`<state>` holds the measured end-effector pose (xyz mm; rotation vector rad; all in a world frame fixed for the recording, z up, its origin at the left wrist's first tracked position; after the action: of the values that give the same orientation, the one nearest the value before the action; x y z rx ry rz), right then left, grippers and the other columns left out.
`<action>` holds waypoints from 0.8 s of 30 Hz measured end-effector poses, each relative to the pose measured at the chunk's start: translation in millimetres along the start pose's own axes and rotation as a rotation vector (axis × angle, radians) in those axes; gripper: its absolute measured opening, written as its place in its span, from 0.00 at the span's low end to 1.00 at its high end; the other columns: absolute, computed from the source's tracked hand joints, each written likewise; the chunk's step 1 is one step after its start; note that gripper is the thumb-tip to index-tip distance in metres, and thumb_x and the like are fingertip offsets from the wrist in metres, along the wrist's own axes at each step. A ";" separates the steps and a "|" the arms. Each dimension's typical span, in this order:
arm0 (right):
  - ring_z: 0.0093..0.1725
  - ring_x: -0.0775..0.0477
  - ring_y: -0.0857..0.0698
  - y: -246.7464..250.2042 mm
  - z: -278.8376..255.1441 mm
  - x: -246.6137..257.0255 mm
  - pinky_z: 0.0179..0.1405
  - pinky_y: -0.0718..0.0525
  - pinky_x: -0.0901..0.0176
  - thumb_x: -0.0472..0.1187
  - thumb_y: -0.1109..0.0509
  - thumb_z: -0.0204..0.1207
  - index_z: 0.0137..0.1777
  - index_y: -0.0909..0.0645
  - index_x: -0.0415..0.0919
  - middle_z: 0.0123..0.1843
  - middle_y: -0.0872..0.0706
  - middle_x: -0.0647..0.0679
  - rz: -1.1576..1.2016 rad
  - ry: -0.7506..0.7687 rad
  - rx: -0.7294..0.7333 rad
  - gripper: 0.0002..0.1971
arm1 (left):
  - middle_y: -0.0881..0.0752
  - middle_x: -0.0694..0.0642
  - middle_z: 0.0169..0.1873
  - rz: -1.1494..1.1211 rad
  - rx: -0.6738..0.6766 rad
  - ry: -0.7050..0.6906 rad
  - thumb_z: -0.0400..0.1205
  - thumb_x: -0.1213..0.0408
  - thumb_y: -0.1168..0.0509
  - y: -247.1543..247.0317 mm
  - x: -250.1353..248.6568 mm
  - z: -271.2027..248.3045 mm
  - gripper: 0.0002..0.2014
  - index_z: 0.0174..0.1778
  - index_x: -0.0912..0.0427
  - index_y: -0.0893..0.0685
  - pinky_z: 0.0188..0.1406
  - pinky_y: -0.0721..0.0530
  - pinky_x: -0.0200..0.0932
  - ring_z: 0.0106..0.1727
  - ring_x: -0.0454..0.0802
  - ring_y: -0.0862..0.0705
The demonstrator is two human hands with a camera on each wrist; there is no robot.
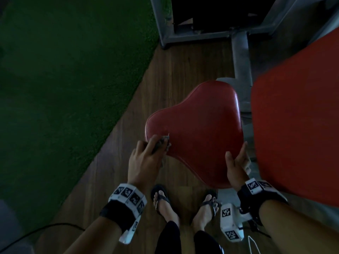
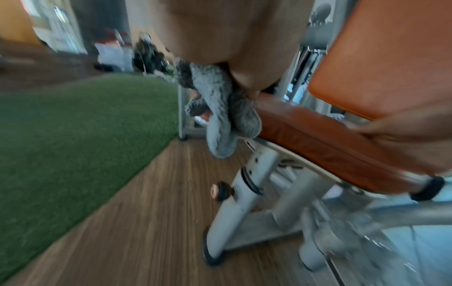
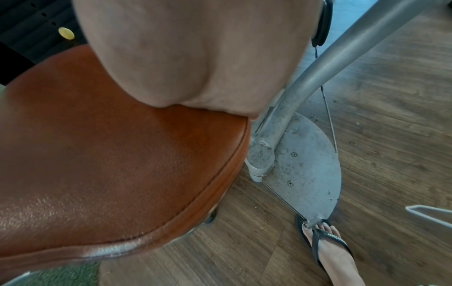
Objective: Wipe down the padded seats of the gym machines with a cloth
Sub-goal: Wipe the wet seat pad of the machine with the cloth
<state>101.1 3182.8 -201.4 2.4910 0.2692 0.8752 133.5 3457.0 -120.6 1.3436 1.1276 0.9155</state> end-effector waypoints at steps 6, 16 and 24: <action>0.81 0.28 0.45 0.9 -1.1 0.8 0.76 0.43 0.29 0.70 0.52 0.68 0.84 0.64 0.64 0.87 0.54 0.46 0.000 0.017 -0.009 0.44 | 0.26 0.51 0.75 0.000 -0.040 0.087 0.82 0.57 0.36 3.7 6.1 25.0 0.22 0.74 0.45 0.22 0.46 0.19 0.54 0.57 0.58 0.26; 0.82 0.28 0.45 -0.2 0.8 0.0 0.77 0.46 0.32 0.68 0.52 0.69 0.84 0.64 0.63 0.87 0.53 0.45 0.003 0.021 -0.023 0.44 | 0.40 0.58 0.84 -0.031 -0.013 -0.182 0.89 0.53 0.49 -30.9 -51.6 31.4 0.27 0.84 0.58 0.37 0.83 0.43 0.64 0.85 0.68 0.46; 0.82 0.29 0.47 0.2 1.9 -4.8 0.77 0.45 0.30 0.59 0.47 0.85 0.83 0.65 0.65 0.87 0.54 0.47 -0.003 0.008 -0.012 0.34 | 0.40 0.54 0.85 0.016 0.044 -0.154 0.89 0.50 0.51 -25.0 -34.8 62.9 0.25 0.83 0.50 0.35 0.83 0.44 0.64 0.85 0.64 0.43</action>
<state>98.6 3180.2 -205.2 2.4759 0.2704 0.8836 182.5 3406.0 -148.5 1.4354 1.0245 0.7888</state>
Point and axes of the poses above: each hand's wrist, its own z-axis towards the middle knuckle, its own y-axis out of the back of the hand, x = y × z, the point moved 5 cm from there along z, towards the middle knuckle
